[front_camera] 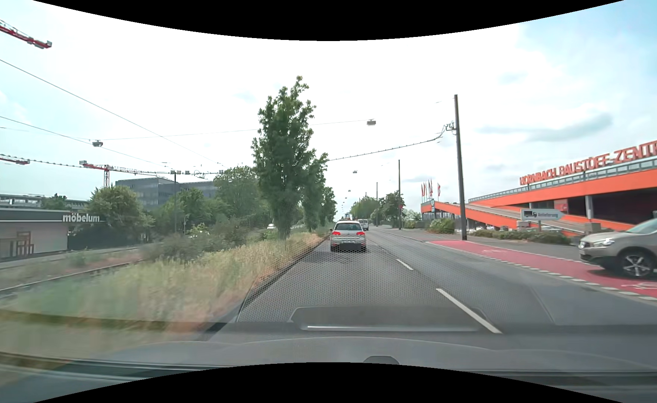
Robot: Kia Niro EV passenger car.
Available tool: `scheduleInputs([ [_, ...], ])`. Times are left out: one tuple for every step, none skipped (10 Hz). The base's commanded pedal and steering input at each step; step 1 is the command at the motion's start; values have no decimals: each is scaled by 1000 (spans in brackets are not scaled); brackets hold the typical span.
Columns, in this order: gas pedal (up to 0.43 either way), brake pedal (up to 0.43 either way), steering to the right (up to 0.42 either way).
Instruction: Follow the waypoints while adhering to traffic rules and regulations
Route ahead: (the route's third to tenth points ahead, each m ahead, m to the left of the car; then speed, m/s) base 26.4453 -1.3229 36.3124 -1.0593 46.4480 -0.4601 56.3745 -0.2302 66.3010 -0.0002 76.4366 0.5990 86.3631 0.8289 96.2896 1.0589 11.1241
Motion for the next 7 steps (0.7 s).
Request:
scheduleInputs([
  [169, 0, -11],
  [169, 0, -11],
  [157, 0, -11],
  [150, 0, -11],
  [150, 0, -11],
  [138, 0, -10],
  [138, 0, -10],
])
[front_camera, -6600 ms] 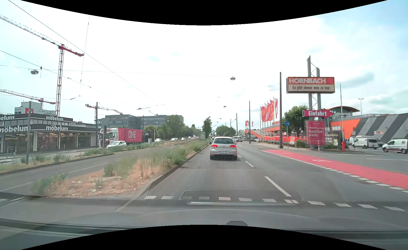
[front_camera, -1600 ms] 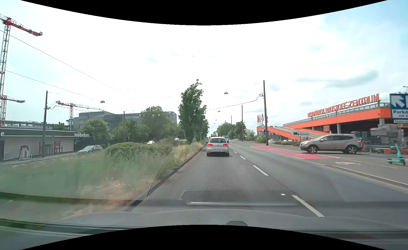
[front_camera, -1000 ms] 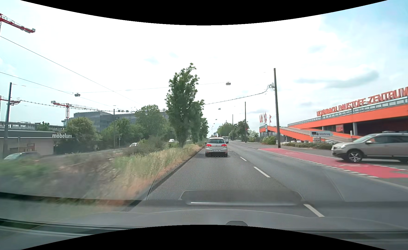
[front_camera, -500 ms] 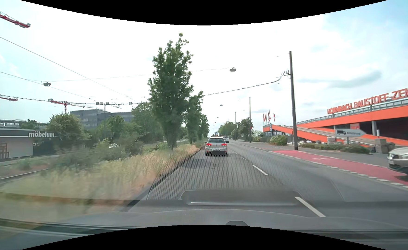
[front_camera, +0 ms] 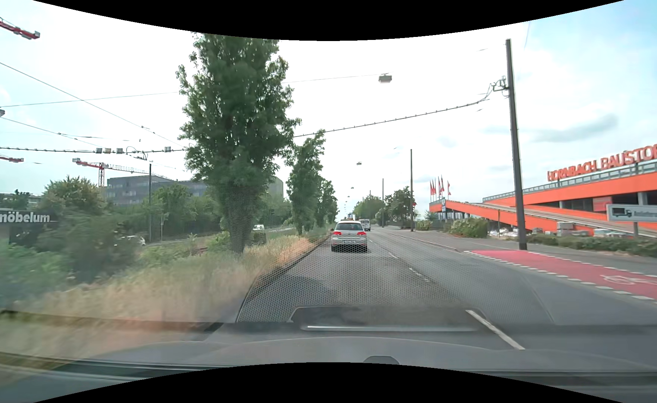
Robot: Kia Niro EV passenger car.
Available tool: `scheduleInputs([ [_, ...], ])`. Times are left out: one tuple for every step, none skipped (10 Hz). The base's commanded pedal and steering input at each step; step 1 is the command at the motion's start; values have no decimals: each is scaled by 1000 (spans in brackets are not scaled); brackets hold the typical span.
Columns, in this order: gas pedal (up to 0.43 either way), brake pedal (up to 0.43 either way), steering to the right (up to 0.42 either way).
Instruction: Follow the waypoints while adhering to traffic rules and regulations
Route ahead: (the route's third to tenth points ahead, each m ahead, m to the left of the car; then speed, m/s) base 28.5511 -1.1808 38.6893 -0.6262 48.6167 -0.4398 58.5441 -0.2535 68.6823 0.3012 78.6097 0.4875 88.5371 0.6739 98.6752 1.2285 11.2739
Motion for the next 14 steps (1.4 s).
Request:
scheduleInputs([
  [138, 0, -10],
  [130, 0, -10],
  [118, 0, -10],
  [110, 0, -10],
  [87, 0, -10],
  [59, 0, -10],
  [39, 0, -10],
  [20, 0, -10],
  [8, 0, -10],
  [0, 0, -10],
  [0, 0, -10],
  [0, 0, -9],
  [0, 0, -9],
  [0, 0, -7],
])
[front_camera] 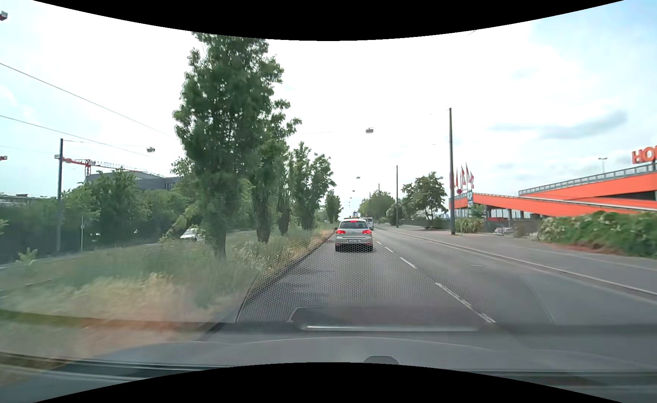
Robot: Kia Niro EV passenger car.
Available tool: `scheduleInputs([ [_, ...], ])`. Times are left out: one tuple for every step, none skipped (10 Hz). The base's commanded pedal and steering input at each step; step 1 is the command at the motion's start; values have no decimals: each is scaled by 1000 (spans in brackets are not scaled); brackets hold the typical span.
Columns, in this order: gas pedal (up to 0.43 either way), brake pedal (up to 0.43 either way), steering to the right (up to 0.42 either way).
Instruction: Follow the waypoints while adhering to traffic rules and regulations
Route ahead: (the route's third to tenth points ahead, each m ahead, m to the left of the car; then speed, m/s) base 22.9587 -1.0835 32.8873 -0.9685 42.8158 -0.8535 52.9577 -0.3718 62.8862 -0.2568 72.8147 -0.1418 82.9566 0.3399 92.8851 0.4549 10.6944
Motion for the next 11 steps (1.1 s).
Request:
scheduleInputs([
  [0, 0, -7],
  [0, 0, -7],
  [0, 0, -7],
  [0, 0, -7],
  [0, 0, -7],
  [0, 0, -7],
  [0, 0, -7],
  [0, 0, -7],
  [0, 0, -7],
  [0, 0, -7],
  [0, 0, -7],
])
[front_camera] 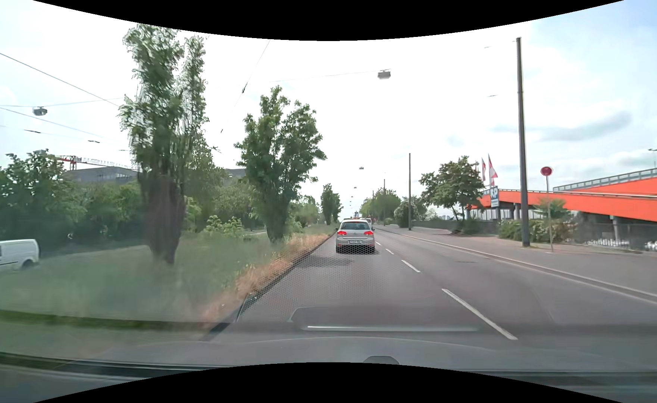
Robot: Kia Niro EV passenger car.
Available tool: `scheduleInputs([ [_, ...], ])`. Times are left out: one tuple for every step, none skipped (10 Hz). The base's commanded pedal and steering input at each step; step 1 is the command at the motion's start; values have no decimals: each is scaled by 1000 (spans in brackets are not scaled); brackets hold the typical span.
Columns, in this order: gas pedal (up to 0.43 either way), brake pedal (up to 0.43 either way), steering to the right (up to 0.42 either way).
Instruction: Follow the waypoints while adhering to traffic rules and regulations
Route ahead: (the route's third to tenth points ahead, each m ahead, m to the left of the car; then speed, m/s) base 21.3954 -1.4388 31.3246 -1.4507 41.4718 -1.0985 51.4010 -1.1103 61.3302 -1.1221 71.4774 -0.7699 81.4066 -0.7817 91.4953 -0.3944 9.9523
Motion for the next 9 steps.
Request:
scheduleInputs([
  [0, 0, -7],
  [0, 0, -7],
  [0, 0, -7],
  [0, 0, -7],
  [8, 0, -7],
  [8, 0, -7],
  [8, 0, -7],
  [8, 0, -7],
  [8, 0, -7],
])
